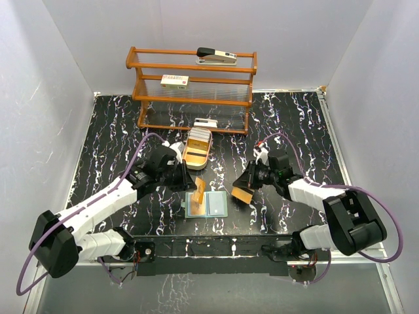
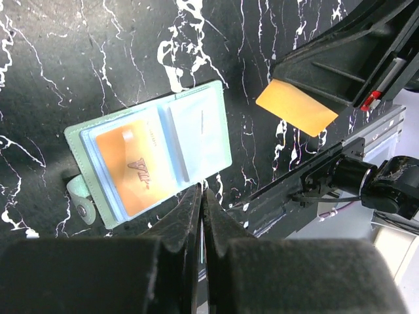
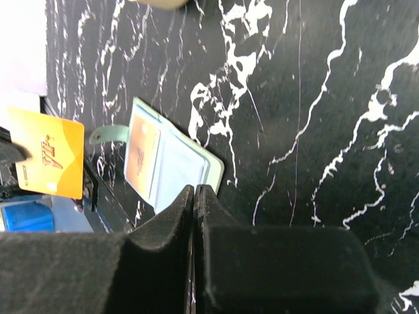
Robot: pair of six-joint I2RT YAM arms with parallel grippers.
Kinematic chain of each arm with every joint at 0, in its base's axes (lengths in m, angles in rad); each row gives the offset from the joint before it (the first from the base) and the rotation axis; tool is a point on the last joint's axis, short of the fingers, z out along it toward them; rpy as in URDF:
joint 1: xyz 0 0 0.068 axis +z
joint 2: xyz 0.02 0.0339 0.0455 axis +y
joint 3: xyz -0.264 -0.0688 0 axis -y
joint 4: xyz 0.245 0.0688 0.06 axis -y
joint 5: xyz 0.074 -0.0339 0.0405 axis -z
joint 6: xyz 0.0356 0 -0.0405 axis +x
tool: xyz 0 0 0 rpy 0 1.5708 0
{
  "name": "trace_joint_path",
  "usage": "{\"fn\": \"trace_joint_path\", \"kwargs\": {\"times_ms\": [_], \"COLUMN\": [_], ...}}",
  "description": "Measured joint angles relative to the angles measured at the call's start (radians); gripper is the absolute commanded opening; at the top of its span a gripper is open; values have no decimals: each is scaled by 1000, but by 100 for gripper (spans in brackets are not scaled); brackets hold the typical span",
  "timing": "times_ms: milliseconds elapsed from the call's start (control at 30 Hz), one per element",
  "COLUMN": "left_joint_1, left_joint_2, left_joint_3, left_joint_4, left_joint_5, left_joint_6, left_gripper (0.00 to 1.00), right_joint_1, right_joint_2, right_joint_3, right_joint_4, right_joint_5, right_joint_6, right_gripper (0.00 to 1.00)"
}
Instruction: Put the credit cards into the card holder
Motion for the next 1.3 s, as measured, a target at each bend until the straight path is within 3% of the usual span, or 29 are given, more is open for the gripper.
{"fn": "trace_joint_path", "kwargs": {"times_ms": [400, 1300], "left_joint_1": [2, 3], "left_joint_2": [-21, 91], "left_joint_3": [-144, -331], "left_joint_4": [160, 447], "left_joint_5": [5, 53], "left_joint_6": [-103, -196], "left_gripper": [0, 0], "right_joint_1": [6, 116], "right_joint_2": [-9, 92], "right_joint_3": [64, 17], "right_joint_4": [-116, 13], "right_joint_5": [16, 30], "right_joint_6": [-26, 56], "right_gripper": [0, 0]}}
